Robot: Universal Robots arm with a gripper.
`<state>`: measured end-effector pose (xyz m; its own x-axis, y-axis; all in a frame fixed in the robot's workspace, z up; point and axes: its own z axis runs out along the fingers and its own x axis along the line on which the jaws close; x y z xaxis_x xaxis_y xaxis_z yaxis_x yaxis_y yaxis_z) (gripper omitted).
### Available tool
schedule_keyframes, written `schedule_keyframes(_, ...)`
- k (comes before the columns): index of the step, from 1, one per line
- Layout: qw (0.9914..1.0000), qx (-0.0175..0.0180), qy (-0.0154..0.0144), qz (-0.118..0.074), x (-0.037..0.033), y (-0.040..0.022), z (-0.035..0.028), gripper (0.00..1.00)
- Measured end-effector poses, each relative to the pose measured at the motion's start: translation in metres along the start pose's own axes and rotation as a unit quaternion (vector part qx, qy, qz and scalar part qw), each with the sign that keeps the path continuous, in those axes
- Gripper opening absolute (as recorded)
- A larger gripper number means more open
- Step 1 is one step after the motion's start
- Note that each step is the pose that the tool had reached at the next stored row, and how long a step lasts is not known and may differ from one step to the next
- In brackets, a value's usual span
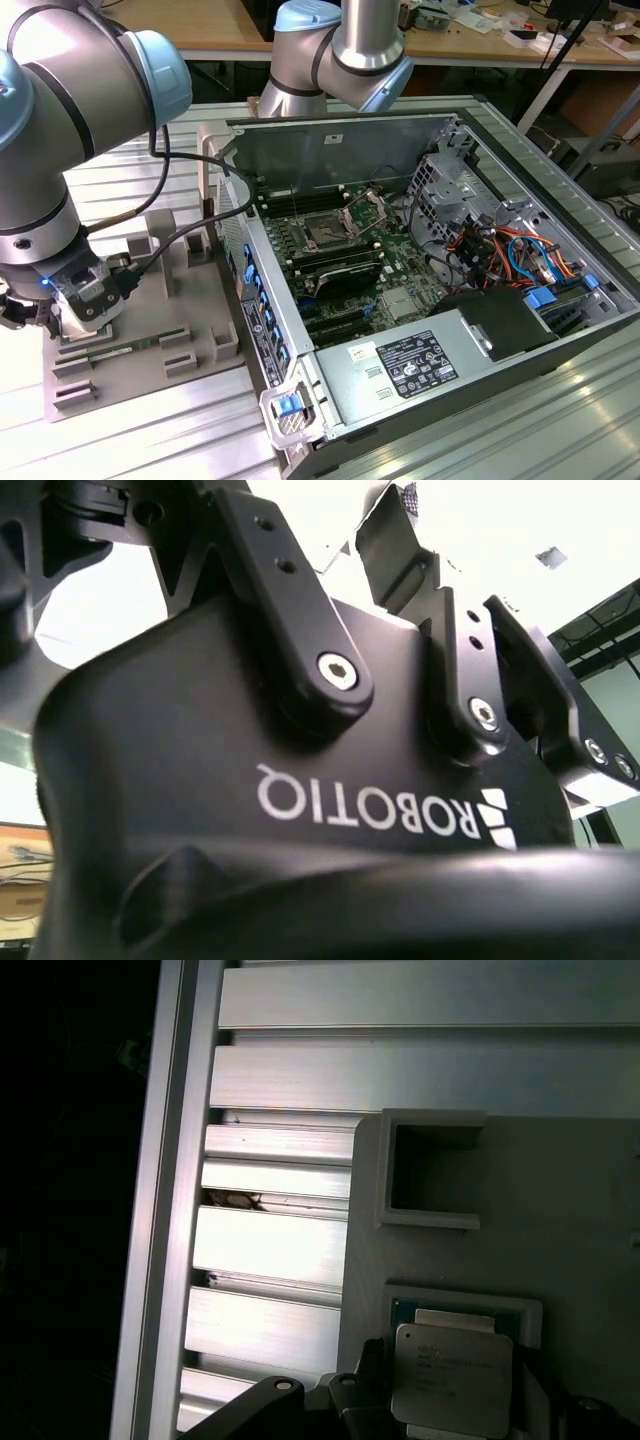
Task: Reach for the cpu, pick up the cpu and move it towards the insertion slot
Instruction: 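Pick up the cpu and move it towards the insertion slot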
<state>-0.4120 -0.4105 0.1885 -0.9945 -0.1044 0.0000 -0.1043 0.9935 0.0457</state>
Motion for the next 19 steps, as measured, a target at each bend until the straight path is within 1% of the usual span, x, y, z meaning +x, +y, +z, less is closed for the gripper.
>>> schedule_keyframes(6,1.00000,0.0000,0.0000,0.000,0.0000,0.0000,0.0001,0.61)
schedule_keyframes(7,1.00000,0.0000,0.0000,0.000,0.0000,0.0000,0.0001,0.60)
schedule_keyframes(8,1.00000,0.0000,0.0000,0.000,0.0000,0.0000,0.0001,0.55)
schedule_keyframes(19,1.00000,0.0000,0.0000,0.000,0.0000,0.0000,0.0002,0.55)
